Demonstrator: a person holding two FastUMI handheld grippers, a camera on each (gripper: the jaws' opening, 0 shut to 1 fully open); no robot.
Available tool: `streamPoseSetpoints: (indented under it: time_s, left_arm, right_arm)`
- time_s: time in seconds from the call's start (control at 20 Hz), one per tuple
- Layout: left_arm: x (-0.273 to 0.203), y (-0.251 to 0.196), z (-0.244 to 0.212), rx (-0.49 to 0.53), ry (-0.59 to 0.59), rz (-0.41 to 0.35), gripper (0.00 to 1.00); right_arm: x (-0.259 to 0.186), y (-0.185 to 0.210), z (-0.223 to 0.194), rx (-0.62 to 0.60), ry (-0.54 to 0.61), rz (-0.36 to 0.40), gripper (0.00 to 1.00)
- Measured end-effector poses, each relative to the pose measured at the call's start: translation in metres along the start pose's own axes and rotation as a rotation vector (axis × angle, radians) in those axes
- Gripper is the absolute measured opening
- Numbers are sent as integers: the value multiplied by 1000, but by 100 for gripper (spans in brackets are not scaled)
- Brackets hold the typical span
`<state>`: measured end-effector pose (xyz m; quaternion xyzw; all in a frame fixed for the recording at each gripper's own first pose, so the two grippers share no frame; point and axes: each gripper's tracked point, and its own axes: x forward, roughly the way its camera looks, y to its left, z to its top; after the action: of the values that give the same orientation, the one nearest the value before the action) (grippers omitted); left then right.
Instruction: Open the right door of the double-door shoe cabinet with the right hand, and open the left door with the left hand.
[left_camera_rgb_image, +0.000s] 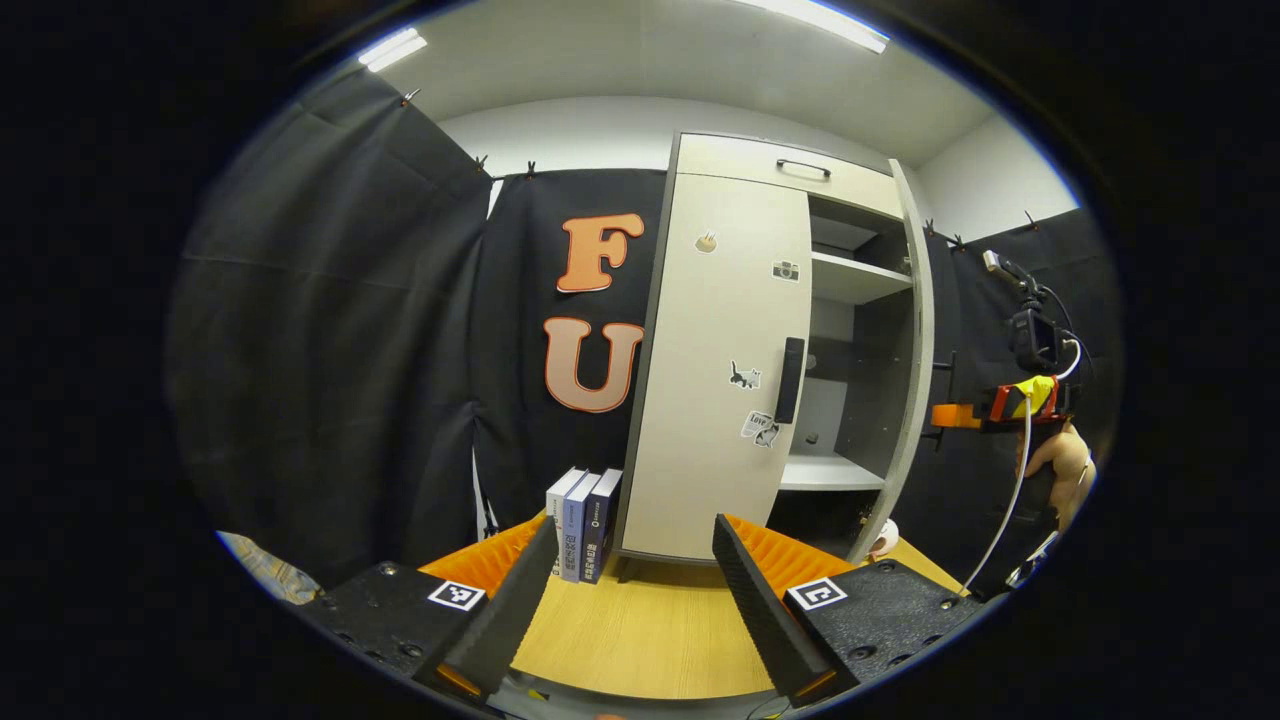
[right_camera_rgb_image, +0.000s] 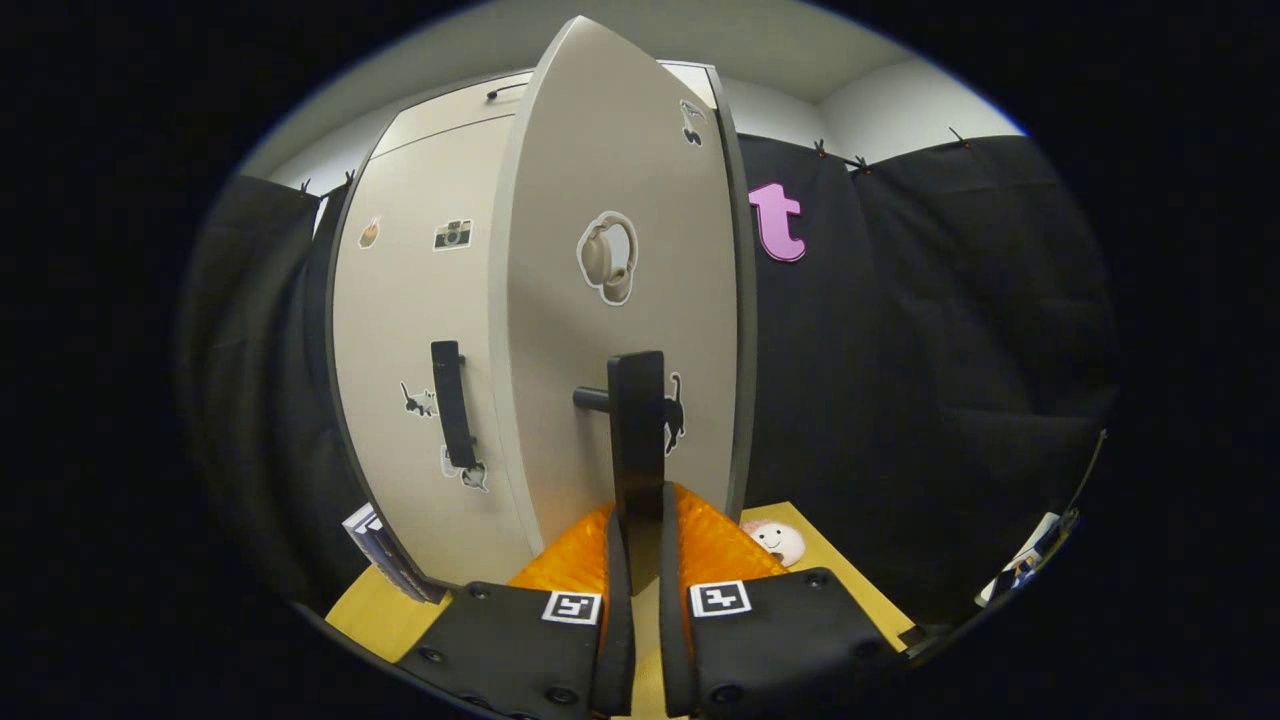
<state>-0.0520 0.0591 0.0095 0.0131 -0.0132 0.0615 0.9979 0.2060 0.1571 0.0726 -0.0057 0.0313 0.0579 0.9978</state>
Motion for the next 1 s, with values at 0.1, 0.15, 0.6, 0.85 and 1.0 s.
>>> streamPoseSetpoints:
  time_s: [0.1, 0.15, 0.6, 0.85, 1.0]
  left_arm:
    - [2, -3, -1, -7, 3, -6, 95]
    - [2, -4, 0, -10, 3, -8, 95]
    - [7, -8, 1, -3, 2, -2, 95]
    - [6, -13, 4, 8, -5, -4, 95]
    - [6, -14, 2, 10, 1, -4, 95]
  right_arm:
    - [-2, -1, -1, 20, 5, -2, 19]
    - [-2, 0, -2, 25, 5, -3, 19]
    - [-10, 3, -7, 69, 27, 36, 18]
    - [-12, -7, -7, 76, 21, -5, 18]
    - [-13, -11, -6, 99, 8, -7, 9]
